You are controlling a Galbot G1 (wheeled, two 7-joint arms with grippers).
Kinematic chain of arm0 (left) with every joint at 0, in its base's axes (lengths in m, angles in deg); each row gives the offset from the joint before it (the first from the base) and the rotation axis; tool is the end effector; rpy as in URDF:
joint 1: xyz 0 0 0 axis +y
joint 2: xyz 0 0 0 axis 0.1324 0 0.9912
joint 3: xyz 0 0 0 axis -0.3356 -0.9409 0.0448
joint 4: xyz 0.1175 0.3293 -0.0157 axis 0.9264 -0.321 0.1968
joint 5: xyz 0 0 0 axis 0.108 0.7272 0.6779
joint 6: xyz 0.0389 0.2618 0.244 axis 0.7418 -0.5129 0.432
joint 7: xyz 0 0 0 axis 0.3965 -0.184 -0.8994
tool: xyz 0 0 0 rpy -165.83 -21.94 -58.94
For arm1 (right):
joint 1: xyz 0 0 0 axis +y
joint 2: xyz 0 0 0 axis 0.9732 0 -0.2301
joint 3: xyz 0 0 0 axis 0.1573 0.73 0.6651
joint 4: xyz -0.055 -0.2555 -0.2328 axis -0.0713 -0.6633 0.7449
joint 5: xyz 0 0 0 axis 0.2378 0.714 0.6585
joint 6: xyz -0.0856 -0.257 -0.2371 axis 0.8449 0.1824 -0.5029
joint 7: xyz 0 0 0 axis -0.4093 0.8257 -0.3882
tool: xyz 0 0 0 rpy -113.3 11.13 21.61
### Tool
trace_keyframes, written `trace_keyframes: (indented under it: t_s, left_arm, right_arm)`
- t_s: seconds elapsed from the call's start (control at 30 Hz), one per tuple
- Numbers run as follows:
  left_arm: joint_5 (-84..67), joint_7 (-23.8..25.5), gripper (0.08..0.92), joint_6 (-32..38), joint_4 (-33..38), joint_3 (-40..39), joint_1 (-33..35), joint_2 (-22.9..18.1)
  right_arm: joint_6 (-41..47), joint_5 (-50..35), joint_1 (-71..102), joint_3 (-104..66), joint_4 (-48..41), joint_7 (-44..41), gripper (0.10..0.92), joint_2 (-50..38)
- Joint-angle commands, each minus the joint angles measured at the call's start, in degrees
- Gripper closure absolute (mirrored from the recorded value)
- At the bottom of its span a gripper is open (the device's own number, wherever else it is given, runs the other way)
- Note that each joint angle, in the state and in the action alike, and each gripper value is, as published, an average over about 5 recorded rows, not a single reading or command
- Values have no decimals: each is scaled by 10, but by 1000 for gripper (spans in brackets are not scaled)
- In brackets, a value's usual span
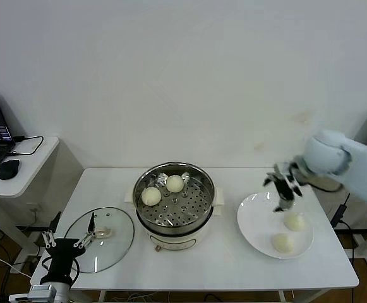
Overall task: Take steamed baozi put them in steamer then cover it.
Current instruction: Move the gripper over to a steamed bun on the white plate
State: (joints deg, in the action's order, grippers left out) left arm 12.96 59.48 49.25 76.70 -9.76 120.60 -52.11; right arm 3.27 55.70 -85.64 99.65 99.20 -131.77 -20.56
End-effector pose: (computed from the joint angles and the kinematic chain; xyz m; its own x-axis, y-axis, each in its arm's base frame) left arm 0.1528 0.0914 -0.2880 -0.9968 -0.0713 -0.0368 -0.0774 0.9753 0.2069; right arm 0.4408 -0.1600 -0.1123 -0.2242 -0.1125 0.9680 -0.9613 -0.1379 -0.2387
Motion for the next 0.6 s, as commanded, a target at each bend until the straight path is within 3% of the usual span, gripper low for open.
trace_keyframes:
  t_s: [0.03, 0.6]
  left_arm:
    - [12, 2, 177, -3, -1, -8, 1, -4]
    - [19, 3, 177, -7, 6, -1, 9, -12]
  right_arm:
    - [-45, 99, 279, -198, 12, 1, 202, -77]
    - [-44, 113, 303, -198, -47, 37, 203, 21]
